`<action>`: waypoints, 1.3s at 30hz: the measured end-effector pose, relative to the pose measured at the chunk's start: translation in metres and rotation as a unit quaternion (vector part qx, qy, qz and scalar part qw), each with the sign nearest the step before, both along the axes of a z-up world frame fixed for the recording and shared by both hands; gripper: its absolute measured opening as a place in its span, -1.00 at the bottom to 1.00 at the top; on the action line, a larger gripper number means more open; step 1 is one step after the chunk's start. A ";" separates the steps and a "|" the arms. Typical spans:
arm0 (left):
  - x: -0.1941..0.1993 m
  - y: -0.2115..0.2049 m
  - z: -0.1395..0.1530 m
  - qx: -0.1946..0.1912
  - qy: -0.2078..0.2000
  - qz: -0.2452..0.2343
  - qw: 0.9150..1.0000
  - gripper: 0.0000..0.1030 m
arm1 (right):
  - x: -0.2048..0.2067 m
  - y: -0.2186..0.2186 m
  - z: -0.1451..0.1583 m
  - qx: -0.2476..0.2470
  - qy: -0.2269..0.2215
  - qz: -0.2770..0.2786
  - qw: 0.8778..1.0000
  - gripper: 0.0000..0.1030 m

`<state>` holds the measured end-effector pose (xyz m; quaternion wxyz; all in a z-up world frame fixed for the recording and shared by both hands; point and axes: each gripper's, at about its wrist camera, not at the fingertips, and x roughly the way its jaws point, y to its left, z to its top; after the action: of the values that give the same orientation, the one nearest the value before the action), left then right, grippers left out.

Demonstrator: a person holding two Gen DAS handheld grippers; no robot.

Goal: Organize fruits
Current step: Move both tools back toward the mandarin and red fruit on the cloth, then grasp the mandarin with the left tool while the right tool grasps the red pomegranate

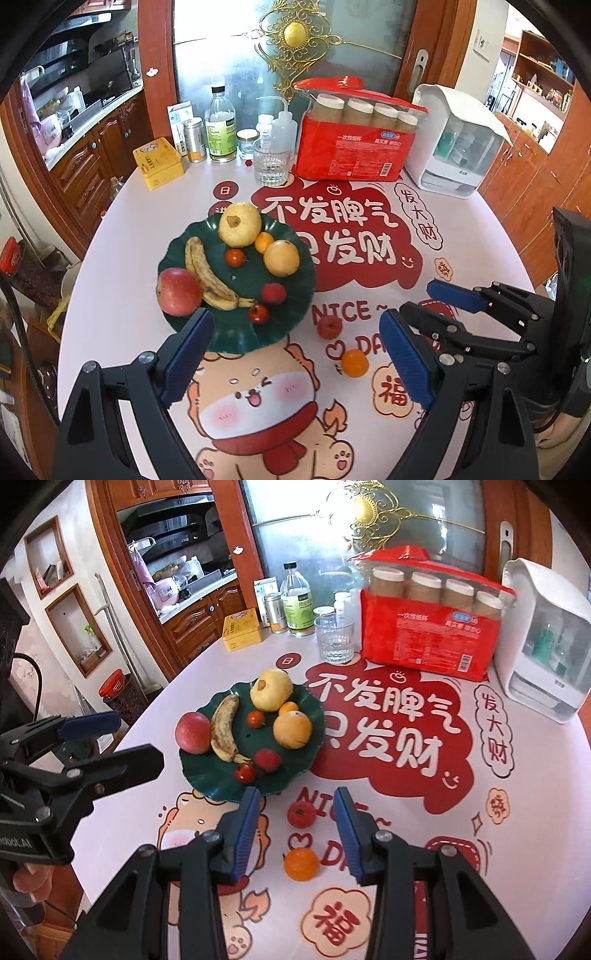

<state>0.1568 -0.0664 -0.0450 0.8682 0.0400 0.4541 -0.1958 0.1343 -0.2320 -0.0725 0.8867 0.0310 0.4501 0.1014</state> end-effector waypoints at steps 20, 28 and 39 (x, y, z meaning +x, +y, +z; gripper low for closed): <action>-0.035 -0.048 -0.108 0.006 0.066 0.038 0.997 0.75 | -0.006 -0.051 -0.041 -0.018 0.036 -0.003 0.999 -0.19; -0.027 -0.076 -0.155 0.010 0.080 0.052 0.995 0.75 | 0.018 -0.062 -0.074 0.000 0.065 -0.011 0.998 -0.19; -0.019 -0.086 -0.181 -0.004 0.101 0.076 0.992 -0.04 | 0.029 -0.060 -0.101 0.009 0.087 0.002 0.996 -0.19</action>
<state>0.1380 -0.1521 -0.2262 0.8306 -0.0178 0.5401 -0.1346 0.1632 -0.2923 -0.1740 0.8435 0.0465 0.5247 0.1044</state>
